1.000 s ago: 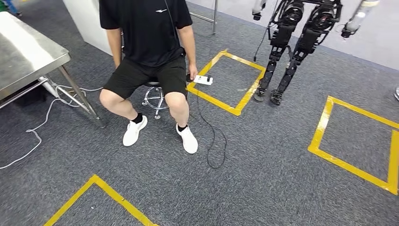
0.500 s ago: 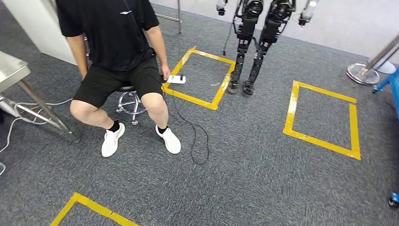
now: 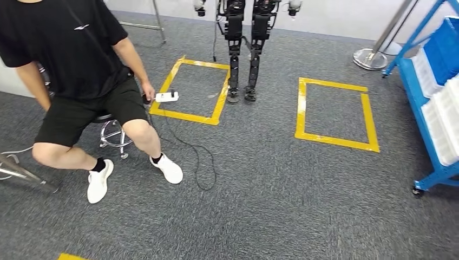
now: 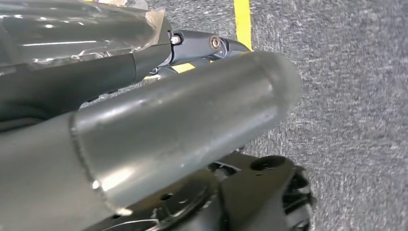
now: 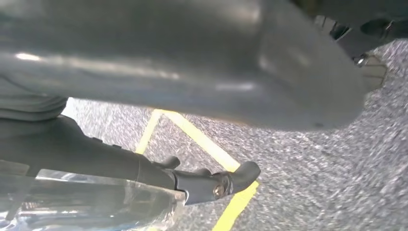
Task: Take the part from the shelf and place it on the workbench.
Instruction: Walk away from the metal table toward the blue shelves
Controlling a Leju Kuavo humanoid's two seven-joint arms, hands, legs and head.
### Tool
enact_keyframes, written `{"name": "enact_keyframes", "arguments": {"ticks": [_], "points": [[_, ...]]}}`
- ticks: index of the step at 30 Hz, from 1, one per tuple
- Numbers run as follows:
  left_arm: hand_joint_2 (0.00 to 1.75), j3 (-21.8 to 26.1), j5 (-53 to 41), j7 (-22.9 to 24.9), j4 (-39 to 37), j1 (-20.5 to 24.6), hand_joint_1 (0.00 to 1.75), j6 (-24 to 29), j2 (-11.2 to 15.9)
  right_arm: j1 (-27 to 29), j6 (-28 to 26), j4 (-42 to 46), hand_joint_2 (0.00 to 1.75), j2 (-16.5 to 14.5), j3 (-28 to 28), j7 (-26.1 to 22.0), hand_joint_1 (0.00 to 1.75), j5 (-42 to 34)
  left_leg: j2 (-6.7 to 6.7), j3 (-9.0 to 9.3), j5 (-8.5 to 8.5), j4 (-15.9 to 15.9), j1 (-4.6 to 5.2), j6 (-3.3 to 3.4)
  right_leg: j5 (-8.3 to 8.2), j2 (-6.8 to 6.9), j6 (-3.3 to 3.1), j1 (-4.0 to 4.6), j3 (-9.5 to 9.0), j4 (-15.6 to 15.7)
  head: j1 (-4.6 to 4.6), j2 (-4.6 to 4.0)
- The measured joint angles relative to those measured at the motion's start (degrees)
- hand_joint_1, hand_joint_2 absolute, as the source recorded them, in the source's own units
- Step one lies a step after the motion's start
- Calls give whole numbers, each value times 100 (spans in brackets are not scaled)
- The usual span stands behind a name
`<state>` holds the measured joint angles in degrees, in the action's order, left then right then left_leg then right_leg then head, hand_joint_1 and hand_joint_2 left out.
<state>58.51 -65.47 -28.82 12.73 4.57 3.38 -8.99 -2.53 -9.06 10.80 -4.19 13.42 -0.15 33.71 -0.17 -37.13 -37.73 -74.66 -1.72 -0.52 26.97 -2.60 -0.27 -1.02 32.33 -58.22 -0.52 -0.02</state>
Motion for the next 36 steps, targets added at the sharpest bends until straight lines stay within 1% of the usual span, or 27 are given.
{"name": "enact_keyframes", "arguments": {"ticks": [2, 4, 6, 7, 8, 9, 11, 12, 13, 14, 15, 16, 17, 19, 21, 22, 23, 24, 25, 26, 27, 29, 30, 31, 32, 34, 36], "points": [[0, 0, -1, 19, -1, -5, 0, 18, 4, 0, 7, 0, 0, 2, 0, 0, 0, 29, -84, 219, 442, 592, -14, 17, 1, -170, 3, 3, -24, -8, 2, 0], [0, -1, -7, 47, -1, -5, 0, 37, 15, -20, 24, 0, 0, -4, 0, 5, 0, 54, -321, 487, 751, 1262, -31, 43, 6, -309, 28, 31, -18, -33, 0, 0], [0, -4, -29, 72, -1, -3, 0, 63, 22, -42, 52, 0, 0, -9, 0, 17, 0, 80, -413, 562, 798, 1488, -7, 80, -8, -421, 94, 49, 34, -36, -2, 0], [0, -5, -42, 84, -1, 2, 0, 84, 22, -47, 67, 0, 0, -10, 0, 31, 0, 90, -344, 565, 815, 1508, 10, 114, -24, -477, 139, 47, 72, -24, -2, 1], [0, -6, -52, 98, -1, 8, 0, 108, 22, -48, 80, 0, 0, -11, 0, 46, 0, 98, -275, 579, 841, 1536, 19, 161, -32, -455, 174, 38, 104, -33, -3, 1], [0, -7, -61, 109, -1, 12, 0, 128, 22, -58, 90, 1, 0, -15, 0, 67, 0, 104, -211, 602, 868, 1569, 23, 213, -4, -349, 190, 37, 153, -99, -6, 1], [0, -8, -68, 127, -1, 7, 0, 149, 22, -115, 98, 4, 0, -38, 0, 100, 0, 111, -50, 639, 910, 1621, 18, 288, 209, -14, 165, 38, 393, -550, -31, 0], [0, -8, -66, 133, -1, -1, 0, 158, 23, -155, 99, 7, 0, -54, 0, 110, 0, 116, 36, 646, 912, 1626, 27, 303, 365, 106, 149, 34, 589, -918, -40, 0], [0, -8, -62, 141, -1, -8, 0, 173, 23, -186, 99, 9, 0, -73, 0, 114, 0, 121, 131, 643, 912, 1626, 33, 307, 500, 157, 148, 22, 789, -1300, -47, 0], [0, -7, -57, 149, -1, -13, 0, 186, 24, -205, 98, 13, 0, -85, 0, 115, 0, 125, 217, 641, 910, 1625, 38, 305, 568, 178, 169, 7, 928, -1569, -45, 0], [0, -8, -52, 154, -1, -14, 0, 197, 25, -209, 97, 15, 0, -97, 0, 116, 0, 128, 293, 643, 905, 1625, 41, 300, 557, 194, 211, -7, 967, -1653, -47, 0], [0, -8, -50, 158, -1, -14, 0, 203, 24, -203, 96, 16, 0, -104, 0, 115, 0, 131, 357, 649, 898, 1625, 41, 291, 468, 224, 265, -23, 888, -1508, -48, 0], [0, -8, -48, 161, -2, -15, 0, 203, 24, -196, 94, 19, 0, -105, 0, 115, 0, 135, 415, 661, 888, 1624, 38, 275, 323, 303, 318, -39, 696, -1150, -48, 0], [0, -8, -26, 171, -3, -27, 0, 210, 26, -206, 90, 23, 0, -121, 0, 113, 0, 146, 526, 690, 847, 1619, 57, 212, 69, 584, 354, -25, 280, -368, -60, 0], [0, -7, 1, 187, -3, -41, 0, 217, 29, -231, 85, 28, 0, -141, 0, 110, 0, 156, 642, 725, 804, 1617, 88, 135, -32, 704, 291, 20, 128, -52, -52, 0], [0, -7, 7, 195, -3, -40, 0, 218, 29, -234, 84, 30, 0, -144, 0, 109, 0, 158, 709, 751, 793, 1627, 89, 94, -49, 637, 249, 52, 147, -50, -43, 0], [0, -7, 8, 207, -3, -34, 0, 217, 28, -229, 83, 31, 0, -145, 0, 108, 0, 160, 729, 773, 782, 1632, 70, 56, -65, 565, 197, 23, 151, -37, -34, 0], [0, -7, 8, 219, -3, -29, 0, 217, 27, -220, 81, 32, 0, -146, 1, 107, 0, 162, 652, 779, 739, 1598, 48, 21, -78, 499, 156, 7, 143, -20, -24, 0], [0, -7, 9, 232, -3, -27, 0, 219, 27, -212, 78, 32, 0, -149, 1, 107, 0, 164, 505, 739, 635, 1472, 30, -4, -95, 435, 98, -13, 133, -3, -9, 0], [0, -7, 9, 245, -4, -33, 0, 219, 26, -212, 74, 33, 0, -154, 2, 107, 0, 168, 314, 628, 461, 1212, 16, -17, -113, 373, 43, -36, 112, 13, 6, 0], [0, -7, 8, 257, -5, -44, 0, 216, 27, -215, 73, 33, 0, -164, 2, 107, 0, 174, 142, 464, 254, 853, 15, -15, -120, 308, 4, -14, 120, 14, 20, 0], [0, -8, 5, 286, -8, -73, 0, 209, 27, -229, 74, 33, 0, -184, 2, 107, 0, 197, 15, 93, -51, 118, 15, -7, -133, 148, -52, 27, 136, 12, 23, 0], [0, -8, 3, 299, -10, -83, 0, 207, 27, -227, 75, 33, 0, -189, 2, 108, 0, 208, 2, 3, -37, -21, 14, -2, -138, 58, -59, 43, 137, 11, 24, 0], [0, -8, 3, 311, -11, -88, 0, 208, 27, -221, 75, 33, 0, -190, 2, 109, 0, 216, -7, 16, 91, 56, 12, 8, -142, -33, -61, 53, 132, 9, 25, 0], [0, -7, 3, 319, -11, -89, 0, 209, 27, -215, 75, 33, 0, -190, 2, 110, 0, 222, -33, 135, 302, 344, 9, 22, -147, -119, -59, 57, 122, 6, 25, 0], [0, -7, 2, 325, -11, -87, 0, 210, 31, -210, 76, 33, 0, -194, 2, 109, 0, 239, -256, 471, 695, 1115, -1, 58, -153, -271, -36, 77, 116, -11, 24, 0], [0, -8, -1, 337, -11, -84, 0, 211, 34, -210, 76, 33, 0, -199, 2, 105, 0, 258, -413, 627, 825, 1509, 18, 96, -171, -391, 23, 93, 154, -24, 19, 0]]}}
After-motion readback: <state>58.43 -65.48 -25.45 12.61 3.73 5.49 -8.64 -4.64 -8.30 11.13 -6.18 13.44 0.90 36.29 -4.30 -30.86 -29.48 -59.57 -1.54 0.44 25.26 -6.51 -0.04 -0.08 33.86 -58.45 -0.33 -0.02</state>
